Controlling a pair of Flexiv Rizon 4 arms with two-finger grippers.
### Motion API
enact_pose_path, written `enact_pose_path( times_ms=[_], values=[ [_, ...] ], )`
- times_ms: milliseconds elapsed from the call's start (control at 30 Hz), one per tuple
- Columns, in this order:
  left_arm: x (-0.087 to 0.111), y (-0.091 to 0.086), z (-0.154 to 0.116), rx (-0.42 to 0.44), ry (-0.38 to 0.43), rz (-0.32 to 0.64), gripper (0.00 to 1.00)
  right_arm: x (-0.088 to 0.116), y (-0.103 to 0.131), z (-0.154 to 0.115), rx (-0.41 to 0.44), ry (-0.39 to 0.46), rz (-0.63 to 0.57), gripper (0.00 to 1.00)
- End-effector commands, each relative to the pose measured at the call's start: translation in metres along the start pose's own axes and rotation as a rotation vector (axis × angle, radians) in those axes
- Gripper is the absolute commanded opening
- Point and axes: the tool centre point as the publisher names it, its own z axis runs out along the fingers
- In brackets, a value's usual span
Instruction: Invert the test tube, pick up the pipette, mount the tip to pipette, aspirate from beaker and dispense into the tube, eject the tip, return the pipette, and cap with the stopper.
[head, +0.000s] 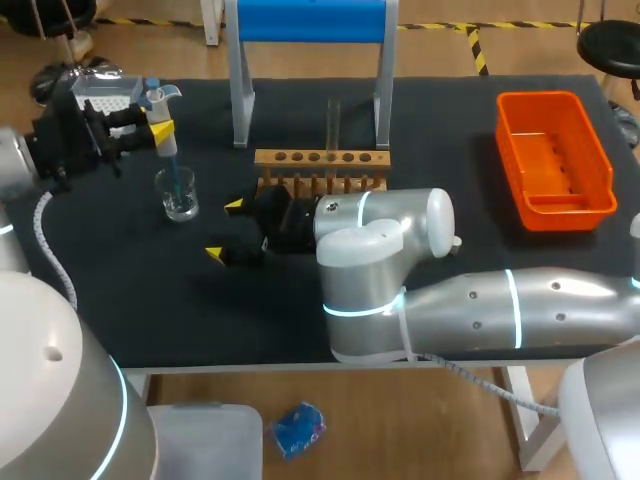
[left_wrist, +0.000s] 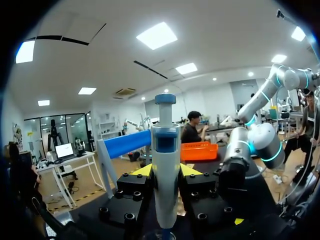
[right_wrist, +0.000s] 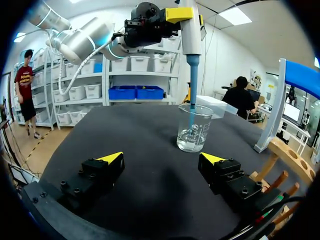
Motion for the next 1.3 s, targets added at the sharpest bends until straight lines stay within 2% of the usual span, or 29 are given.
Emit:
enact_pose_path(
  times_ms=[33,767,1300],
  values=[
    [0.0,0.004,0.002,0.0,-0.002,0.001,0.0,0.001,-0.001,0.002,-0.002,-0.003,0.0,1.0],
    [0.001,0.015,0.003,-0.009,-0.007,-0.01,0.0,0.001,-0.001,0.002,-0.002,-0.003,0.0,1.0],
    [0.0,0.014,0.001,0.003,-0.031,0.003,0.0,0.001,-0.001,0.002,-0.002,-0.003,0.0,1.0]
  ],
)
